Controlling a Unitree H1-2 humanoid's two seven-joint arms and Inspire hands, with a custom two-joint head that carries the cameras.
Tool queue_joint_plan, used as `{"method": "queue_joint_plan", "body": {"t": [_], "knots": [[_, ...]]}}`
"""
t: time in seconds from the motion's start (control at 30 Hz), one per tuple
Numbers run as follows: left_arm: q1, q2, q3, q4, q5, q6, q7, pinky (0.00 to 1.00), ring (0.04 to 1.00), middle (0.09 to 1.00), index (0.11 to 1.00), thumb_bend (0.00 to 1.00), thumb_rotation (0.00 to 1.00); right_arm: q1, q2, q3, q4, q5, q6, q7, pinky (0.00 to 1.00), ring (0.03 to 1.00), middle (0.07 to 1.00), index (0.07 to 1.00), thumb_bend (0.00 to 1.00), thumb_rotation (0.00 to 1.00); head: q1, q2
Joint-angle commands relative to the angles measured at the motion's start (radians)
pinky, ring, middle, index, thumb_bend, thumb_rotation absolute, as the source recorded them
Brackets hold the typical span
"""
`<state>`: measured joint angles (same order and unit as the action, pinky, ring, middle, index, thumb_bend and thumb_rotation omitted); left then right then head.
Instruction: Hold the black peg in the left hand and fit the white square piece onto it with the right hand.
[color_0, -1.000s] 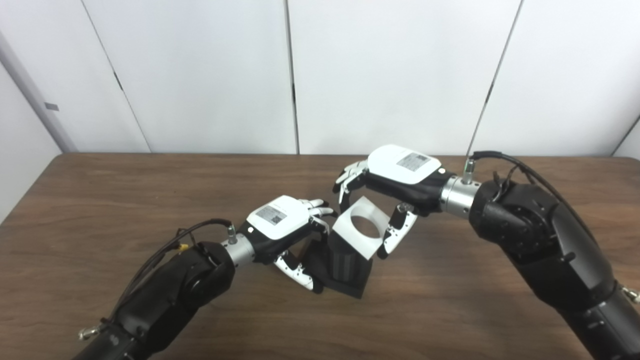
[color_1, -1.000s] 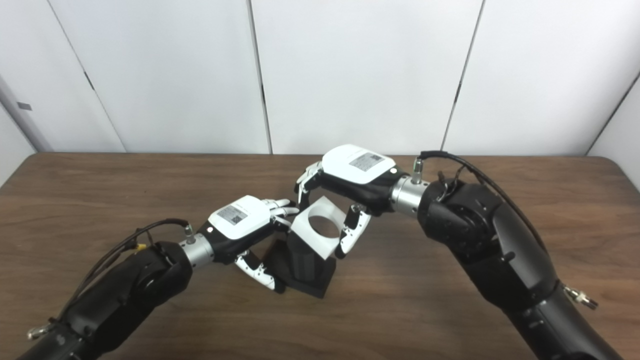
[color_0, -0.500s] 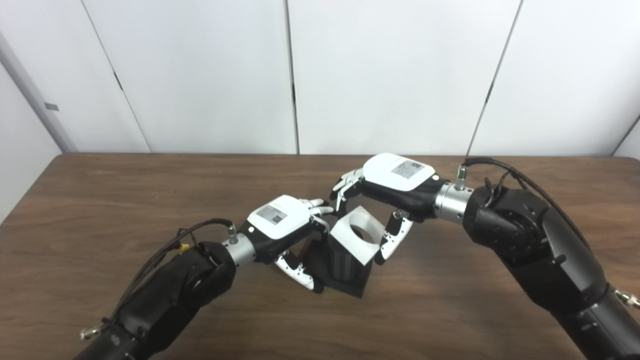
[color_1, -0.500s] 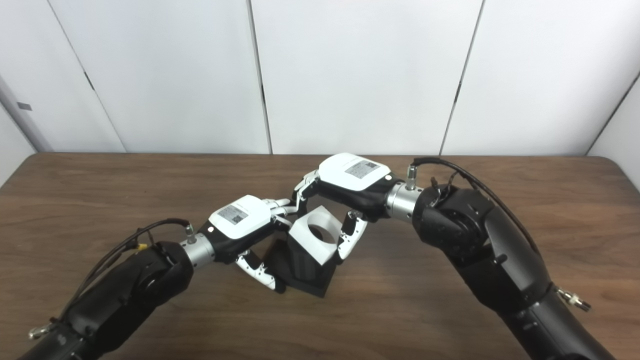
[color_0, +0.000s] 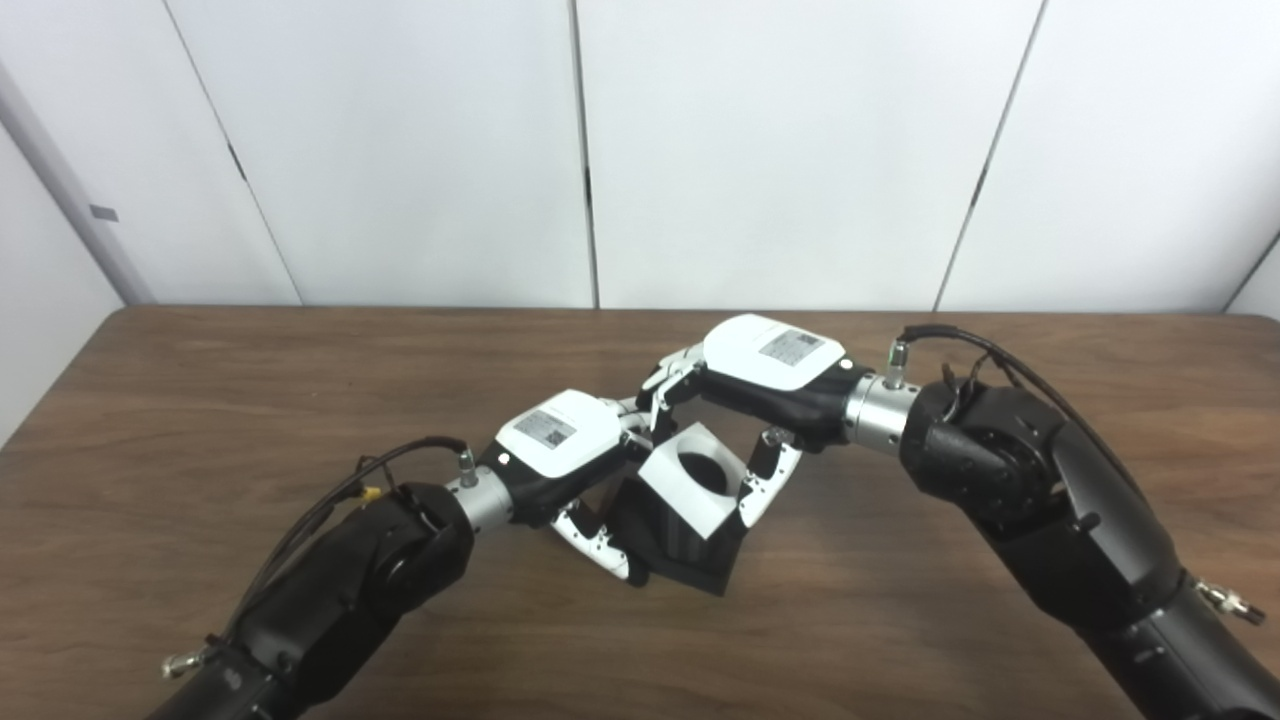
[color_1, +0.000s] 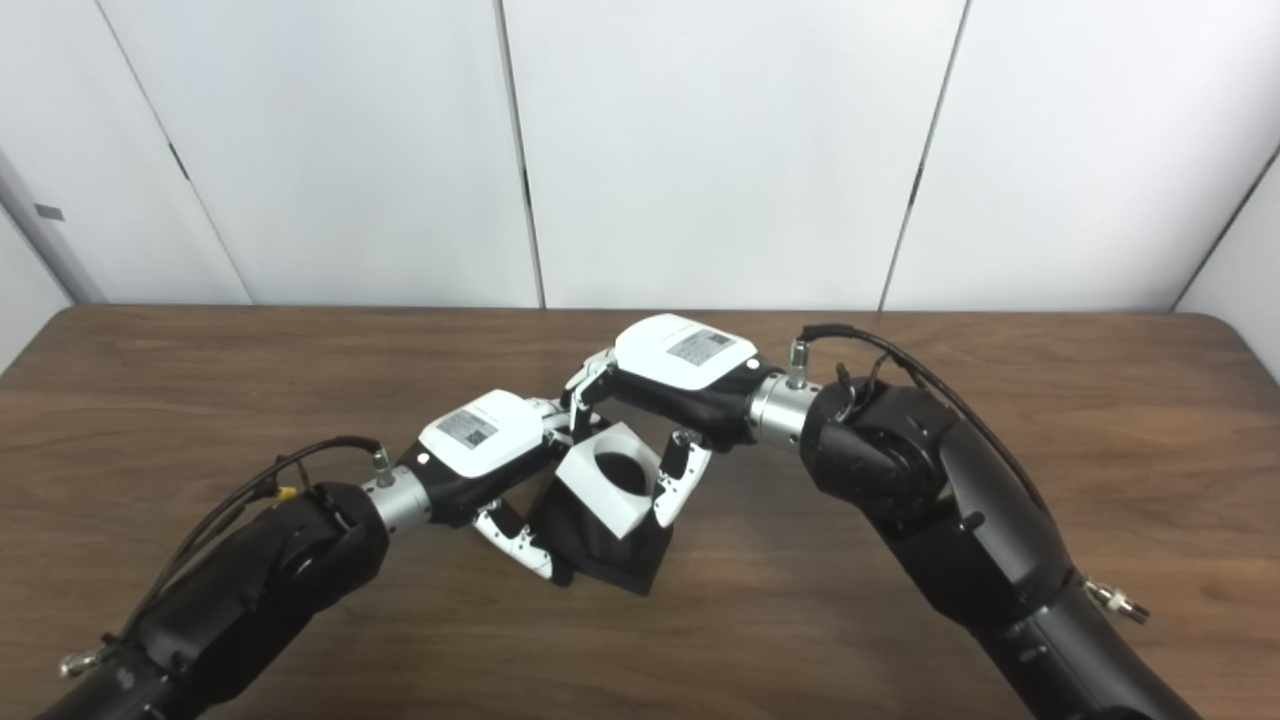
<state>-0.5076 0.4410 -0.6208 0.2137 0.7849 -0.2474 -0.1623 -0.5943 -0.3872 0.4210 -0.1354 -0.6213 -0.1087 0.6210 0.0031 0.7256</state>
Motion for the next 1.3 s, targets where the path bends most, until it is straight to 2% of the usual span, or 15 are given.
{"method": "queue_joint_plan", "body": {"t": [0.0,0.3,0.43,0.77,0.93,1.1,1.13,1.2,1.27], "knots": [[0.032,-0.011,-0.059,0.032,0.084,0.008,-0.076,0.89,0.958,0.92,0.494,0.52,0.08,-0.039,0.009,0.003,-0.018,-0.002,-0.014,-0.006,0.86,0.868,0.806,0.478,0.52,0.14,0.001,0.001],[0.031,-0.01,-0.061,0.034,0.082,-0.002,-0.07,0.88,0.962,0.929,0.495,0.52,0.08,-0.053,0.034,0.019,-0.037,0.001,-0.007,0.012,0.87,0.874,0.805,0.478,0.52,0.14,-0.001,0.004],[0.026,-0.011,-0.067,0.039,0.094,-0.001,-0.067,0.87,0.959,0.932,0.495,0.52,0.08,-0.061,0.039,0.039,-0.042,-0.009,0.0,0.054,0.88,0.874,0.805,0.478,0.52,0.14,0.0,0.006],[0.029,-0.008,-0.066,0.031,0.084,0.002,-0.075,0.88,0.965,0.926,0.494,0.52,0.08,-0.061,0.013,0.122,-0.023,-0.105,-0.028,0.119,0.88,0.871,0.8,0.478,0.52,0.13,-0.001,0.011],[0.029,-0.008,-0.066,0.028,0.082,0.006,-0.08,0.88,0.971,0.924,0.494,0.52,0.08,-0.056,-0.001,0.133,-0.024,-0.116,-0.045,0.108,0.85,0.857,0.788,0.478,0.52,0.13,-0.002,0.013],[0.031,-0.007,-0.065,0.028,0.084,0.01,-0.081,0.88,0.971,0.925,0.494,0.52,0.08,-0.053,-0.006,0.134,-0.03,-0.118,-0.022,0.12,0.85,0.855,0.792,0.487,0.52,0.14,-0.007,0.012],[0.031,-0.005,-0.064,0.026,0.083,0.011,-0.084,0.89,0.968,0.925,0.494,0.52,0.08,-0.054,-0.006,0.133,-0.034,-0.119,-0.008,0.13,0.85,0.86,0.804,0.586,0.69,0.21,-0.008,0.012],[0.033,-0.003,-0.061,0.025,0.075,0.006,-0.081,0.89,0.96,0.919,0.494,0.52,0.08,-0.053,-0.006,0.127,-0.04,-0.113,0.009,0.138,0.86,0.876,0.841,0.769,0.91,0.34,-0.008,0.012],[0.032,-0.001,-0.058,0.023,0.072,0.007,-0.086,0.89,0.962,0.92,0.494,0.52,0.08,-0.052,-0.007,0.117,-0.039,-0.101,0.006,0.13,0.86,0.882,0.865,0.85,0.97,0.39,-0.01,0.013]]}}
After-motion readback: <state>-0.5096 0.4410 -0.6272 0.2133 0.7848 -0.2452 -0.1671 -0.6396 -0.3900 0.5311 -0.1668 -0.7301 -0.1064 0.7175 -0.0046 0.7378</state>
